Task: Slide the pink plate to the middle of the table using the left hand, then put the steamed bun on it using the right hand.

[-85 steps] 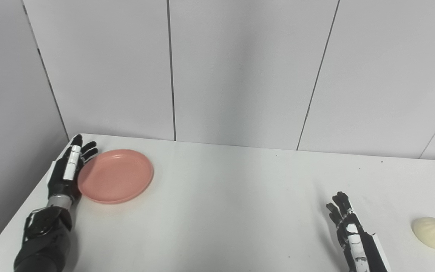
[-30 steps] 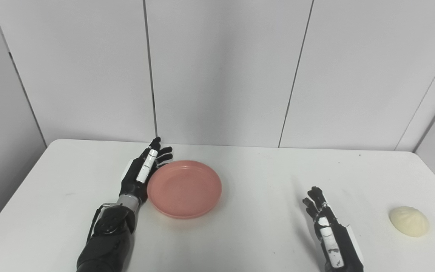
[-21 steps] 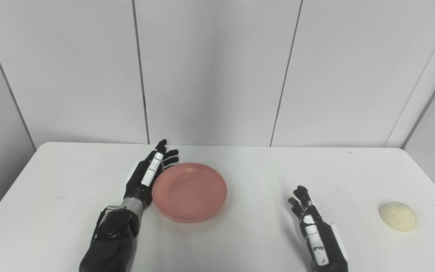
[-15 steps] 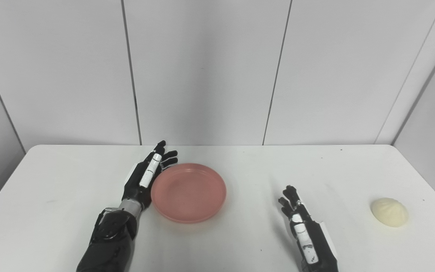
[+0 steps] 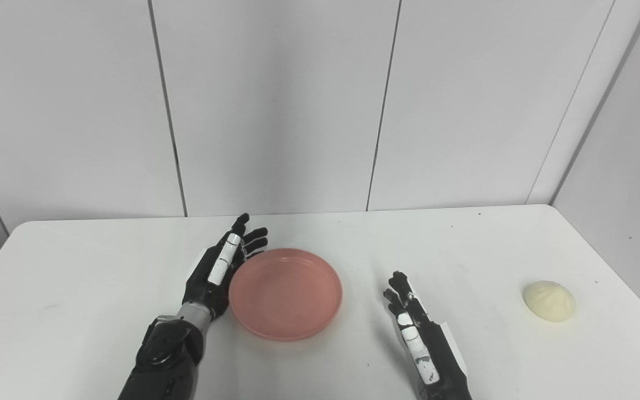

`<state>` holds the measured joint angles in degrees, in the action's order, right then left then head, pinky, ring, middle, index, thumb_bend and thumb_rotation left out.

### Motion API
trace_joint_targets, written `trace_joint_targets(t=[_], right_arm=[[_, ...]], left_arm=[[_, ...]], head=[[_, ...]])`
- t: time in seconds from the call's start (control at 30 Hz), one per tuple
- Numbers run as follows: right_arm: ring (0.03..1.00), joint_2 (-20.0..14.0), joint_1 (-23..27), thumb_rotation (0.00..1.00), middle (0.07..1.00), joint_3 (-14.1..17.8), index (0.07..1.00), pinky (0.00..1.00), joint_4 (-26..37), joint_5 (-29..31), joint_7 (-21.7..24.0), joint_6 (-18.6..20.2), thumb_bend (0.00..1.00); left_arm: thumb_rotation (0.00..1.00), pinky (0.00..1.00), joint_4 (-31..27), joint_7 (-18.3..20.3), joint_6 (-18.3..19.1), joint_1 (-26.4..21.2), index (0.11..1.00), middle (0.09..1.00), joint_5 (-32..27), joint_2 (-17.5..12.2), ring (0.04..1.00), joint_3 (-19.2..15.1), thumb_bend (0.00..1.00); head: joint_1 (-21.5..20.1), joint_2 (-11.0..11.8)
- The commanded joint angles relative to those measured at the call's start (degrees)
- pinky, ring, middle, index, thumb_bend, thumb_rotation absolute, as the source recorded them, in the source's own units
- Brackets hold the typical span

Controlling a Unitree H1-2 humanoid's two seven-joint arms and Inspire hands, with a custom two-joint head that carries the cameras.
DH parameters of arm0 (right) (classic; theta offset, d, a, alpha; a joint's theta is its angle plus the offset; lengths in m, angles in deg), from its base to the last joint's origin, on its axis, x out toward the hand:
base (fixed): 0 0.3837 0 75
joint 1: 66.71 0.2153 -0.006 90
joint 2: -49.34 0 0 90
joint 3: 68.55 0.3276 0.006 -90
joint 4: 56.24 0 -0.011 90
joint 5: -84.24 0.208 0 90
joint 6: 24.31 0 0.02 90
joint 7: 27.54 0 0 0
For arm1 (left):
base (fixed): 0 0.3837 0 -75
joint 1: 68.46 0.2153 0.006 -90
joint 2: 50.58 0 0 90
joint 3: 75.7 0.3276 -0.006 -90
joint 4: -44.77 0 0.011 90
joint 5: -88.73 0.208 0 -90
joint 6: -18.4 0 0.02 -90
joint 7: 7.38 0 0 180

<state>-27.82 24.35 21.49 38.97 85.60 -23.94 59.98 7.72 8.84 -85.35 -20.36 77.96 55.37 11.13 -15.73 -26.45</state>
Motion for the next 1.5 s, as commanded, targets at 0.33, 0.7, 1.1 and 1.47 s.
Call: trace_joint_targets(t=[0.33,0.7,1.1,1.47], right_arm=[[0.945,0.92,-0.94,0.92,0.968,-0.44,0.979,0.98,-0.21,-0.32,-0.94,0.85,0.73],[0.899,0.20,1.02,0.93,0.932,0.13,0.958,0.88,-0.37,-5.99,-4.50,-4.03,0.77],[0.895,-10.05,6.11,0.88,0.905,4.87,0.927,0.82,5.69,-9.38,-4.11,-4.66,0.93],[0.841,-23.21,13.50,0.78,0.861,6.28,0.878,0.75,19.79,-20.81,4.87,14.37,0.97]], left_arm=[[0.79,0.84,-0.31,0.84,-0.21,-0.86,0.939,0.845,-0.32,0.97,0.867,0.35,0.81],[0.79,0.85,0.28,0.79,-0.30,-1.39,0.951,0.835,-1.06,0.49,0.856,-1.51,0.80],[0.78,0.84,2.00,0.69,-1.32,-2.05,0.950,0.835,-0.86,0.81,0.860,-2.02,0.78],[0.79,0.83,4.65,0.71,-2.50,-2.94,0.950,0.826,-0.77,0.82,0.861,-2.13,0.79]], head=[[-1.26,-0.22],[-2.09,1.15],[-2.08,2.01],[-2.71,3.08]])
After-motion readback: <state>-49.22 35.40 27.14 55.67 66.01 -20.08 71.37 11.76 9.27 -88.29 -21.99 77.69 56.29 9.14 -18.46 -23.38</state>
